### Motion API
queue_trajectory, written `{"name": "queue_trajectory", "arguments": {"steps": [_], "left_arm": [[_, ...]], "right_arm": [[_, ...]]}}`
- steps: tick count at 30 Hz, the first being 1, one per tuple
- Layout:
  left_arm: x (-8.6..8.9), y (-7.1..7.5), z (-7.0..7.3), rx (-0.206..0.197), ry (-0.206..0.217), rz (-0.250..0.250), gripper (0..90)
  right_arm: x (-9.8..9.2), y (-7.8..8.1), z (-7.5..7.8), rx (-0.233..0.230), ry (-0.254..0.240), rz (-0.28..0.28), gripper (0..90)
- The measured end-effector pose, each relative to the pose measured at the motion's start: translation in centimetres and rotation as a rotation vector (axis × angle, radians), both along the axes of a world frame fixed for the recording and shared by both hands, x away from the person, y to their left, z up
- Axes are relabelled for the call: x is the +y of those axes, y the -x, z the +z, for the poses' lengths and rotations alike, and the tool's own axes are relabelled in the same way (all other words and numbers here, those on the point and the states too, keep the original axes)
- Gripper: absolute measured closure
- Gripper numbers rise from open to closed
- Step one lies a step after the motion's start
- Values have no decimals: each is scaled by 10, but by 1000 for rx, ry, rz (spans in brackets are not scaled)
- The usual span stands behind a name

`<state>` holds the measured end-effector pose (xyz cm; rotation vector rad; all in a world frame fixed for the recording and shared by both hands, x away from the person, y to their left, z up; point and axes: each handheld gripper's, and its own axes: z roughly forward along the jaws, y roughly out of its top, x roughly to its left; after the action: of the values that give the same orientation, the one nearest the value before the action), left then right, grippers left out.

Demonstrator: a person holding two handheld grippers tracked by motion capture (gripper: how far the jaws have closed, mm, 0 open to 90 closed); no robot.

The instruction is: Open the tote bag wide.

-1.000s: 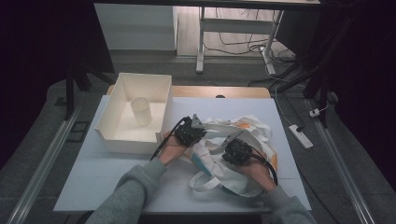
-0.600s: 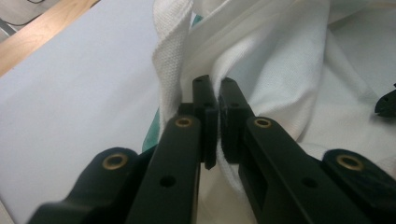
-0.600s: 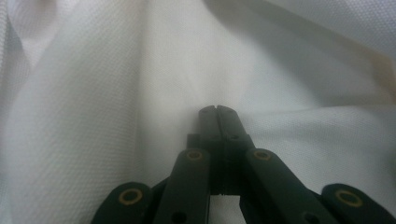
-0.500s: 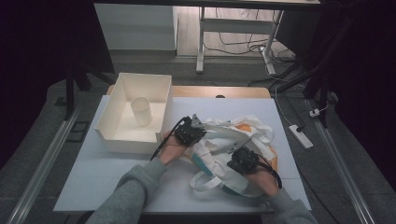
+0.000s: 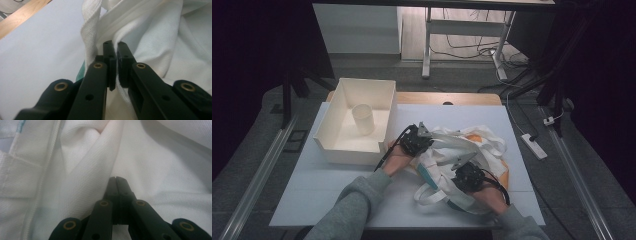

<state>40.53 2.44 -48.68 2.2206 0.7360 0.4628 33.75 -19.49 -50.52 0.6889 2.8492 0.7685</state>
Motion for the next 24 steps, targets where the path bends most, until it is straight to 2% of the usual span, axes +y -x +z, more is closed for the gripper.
{"name": "queue_trajectory", "arguments": {"steps": [3,6,8,11,14,18,21,24], "left_arm": [[0,-1,-1,3,1,-1,868],[1,1,1,5,-1,-10,862],[1,2,2,12,17,-22,837],[3,6,8,40,78,-69,652],[4,14,18,30,104,-92,491],[8,20,29,70,161,-117,420],[13,25,36,101,173,-142,397],[18,32,44,97,169,-167,387]], "right_arm": [[-1,-1,1,-14,-4,-6,900],[-4,-1,5,-51,-20,-22,900],[-8,-2,10,-88,-45,-37,900],[-15,-2,19,-137,-97,-77,900],[-22,-2,29,-185,-145,-94,900],[-29,-3,37,-213,-176,-99,900],[-33,-5,40,-216,-191,-103,900],[-36,-5,41,-222,-205,-97,896]]}}
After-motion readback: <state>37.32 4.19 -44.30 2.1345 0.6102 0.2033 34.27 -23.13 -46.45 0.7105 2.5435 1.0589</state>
